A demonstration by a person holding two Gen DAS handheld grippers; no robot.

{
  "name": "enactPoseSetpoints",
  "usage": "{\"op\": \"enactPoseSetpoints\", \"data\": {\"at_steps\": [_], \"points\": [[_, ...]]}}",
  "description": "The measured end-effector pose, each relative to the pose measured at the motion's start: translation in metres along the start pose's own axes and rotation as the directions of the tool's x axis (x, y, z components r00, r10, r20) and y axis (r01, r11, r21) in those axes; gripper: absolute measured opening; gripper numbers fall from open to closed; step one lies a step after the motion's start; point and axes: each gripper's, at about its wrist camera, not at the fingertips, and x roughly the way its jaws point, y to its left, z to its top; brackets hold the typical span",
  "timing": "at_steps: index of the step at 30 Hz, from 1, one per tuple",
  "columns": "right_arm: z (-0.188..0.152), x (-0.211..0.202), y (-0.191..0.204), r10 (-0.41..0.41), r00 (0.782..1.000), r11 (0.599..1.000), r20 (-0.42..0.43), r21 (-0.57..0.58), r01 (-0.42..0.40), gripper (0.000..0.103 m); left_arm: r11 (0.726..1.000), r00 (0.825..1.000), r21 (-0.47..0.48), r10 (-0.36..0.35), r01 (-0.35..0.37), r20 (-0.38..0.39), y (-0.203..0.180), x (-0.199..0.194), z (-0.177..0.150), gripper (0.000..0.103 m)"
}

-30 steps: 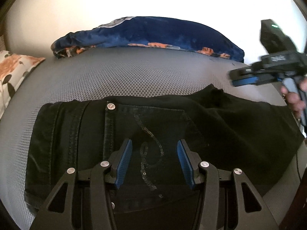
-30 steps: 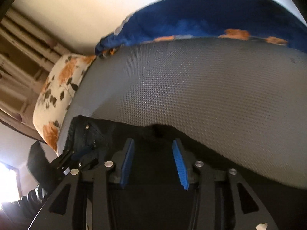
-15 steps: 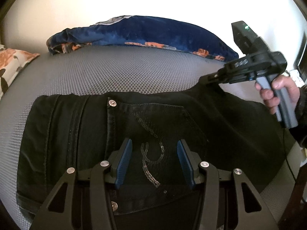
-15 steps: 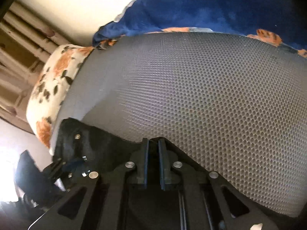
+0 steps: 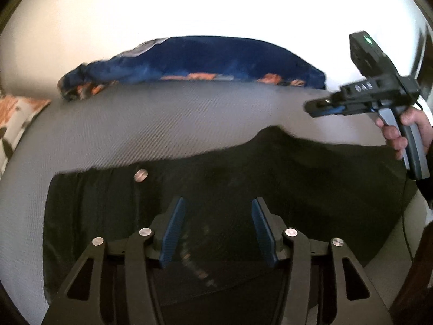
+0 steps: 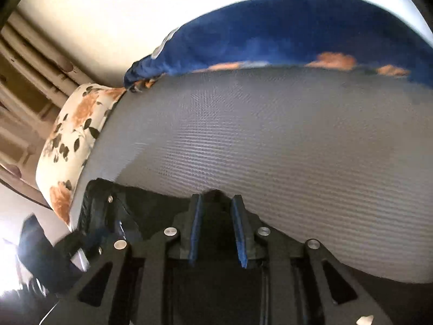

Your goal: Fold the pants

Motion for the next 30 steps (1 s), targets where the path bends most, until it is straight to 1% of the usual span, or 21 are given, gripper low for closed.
{"op": "enactPoseSetpoints", "data": {"at_steps": [1,3,4,7,9,11,12,14,16,17,19,21,24,27,28,30], "points": [[-0.006,-0.015,-0.012,-0.047,0.999,0.999,0.017,0.004,0.047,0.026,1.0,1.0,0.016,-0.016,0.016,0.005,-0.008,0.001,0.006,0.054],[-0.017,-0.035,-0.029,-0.111,0.993,0.994,0.035,0.021,0.11,0.027,0.997,0.999,0.052,-0.052,0.052,0.001,-0.025,0.008,0.019,0.054],[-0.026,-0.046,-0.042,-0.132,0.99,0.99,0.041,0.05,0.13,0.027,0.996,0.998,0.061,-0.063,0.063,0.001,-0.031,0.012,0.023,0.054],[-0.054,-0.066,-0.064,-0.173,0.983,0.979,0.068,0.124,0.164,0.027,0.989,0.994,0.101,-0.107,0.108,-0.011,-0.056,0.03,0.042,0.054],[-0.073,-0.073,-0.076,-0.21,0.975,0.968,0.072,0.154,0.197,0.027,0.986,0.992,0.112,-0.124,0.126,-0.022,-0.067,0.042,0.052,0.054],[-0.092,-0.079,-0.086,-0.246,0.967,0.955,0.072,0.19,0.228,0.027,0.984,0.989,0.098,-0.143,0.147,-0.044,-0.075,0.057,0.06,0.054],[-0.101,-0.082,-0.089,-0.273,0.959,0.946,0.075,0.201,0.254,0.027,0.983,0.986,0.086,-0.159,0.163,-0.053,-0.078,0.063,0.064,0.054],[-0.113,-0.086,-0.093,-0.31,0.948,0.937,0.073,0.194,0.292,0.027,0.98,0.982,0.076,-0.179,0.184,-0.067,-0.085,0.074,0.069,0.054],[-0.121,-0.084,-0.096,-0.355,0.933,0.923,0.063,0.185,0.338,0.027,0.976,0.979,0.096,-0.186,0.194,-0.083,-0.095,0.085,0.072,0.054],[-0.123,-0.081,-0.097,-0.381,0.922,0.913,0.062,0.182,0.365,0.027,0.976,0.98,0.108,-0.182,0.19,-0.085,-0.099,0.089,0.072,0.054],[-0.123,-0.074,-0.1,-0.41,0.91,0.902,0.058,0.173,0.395,0.027,0.976,0.982,0.13,-0.166,0.177,-0.092,-0.104,0.1,0.073,0.054],[-0.12,-0.066,-0.106,-0.443,0.895,0.885,0.054,0.187,0.426,0.026,0.979,0.985,0.133,-0.139,0.152,-0.1,-0.103,0.109,0.072,0.054],[-0.114,-0.061,-0.107,-0.48,0.873,0.868,0.089,0.189,0.458,0.025,0.982,0.984,0.121,-0.132,0.146,-0.116,-0.097,0.122,0.074,0.054],[-0.105,-0.059,-0.112,-0.488,0.867,0.863,0.105,0.208,0.46,0.025,0.985,0.983,0.106,-0.125,0.139,-0.132,-0.097,0.132,0.075,0.053],[-0.103,-0.058,-0.114,-0.486,0.867,0.863,0.106,0.213,0.458,0.025,0.985,0.986,0.118,-0.115,0.129,-0.124,-0.098,0.134,0.075,0.053],[-0.101,-0.06,-0.118,-0.477,0.872,0.866,0.116,0.234,0.442,0.025,0.986,0.987,0.112,-0.11,0.123,-0.116,-0.098,0.139,0.076,0.053]]}}
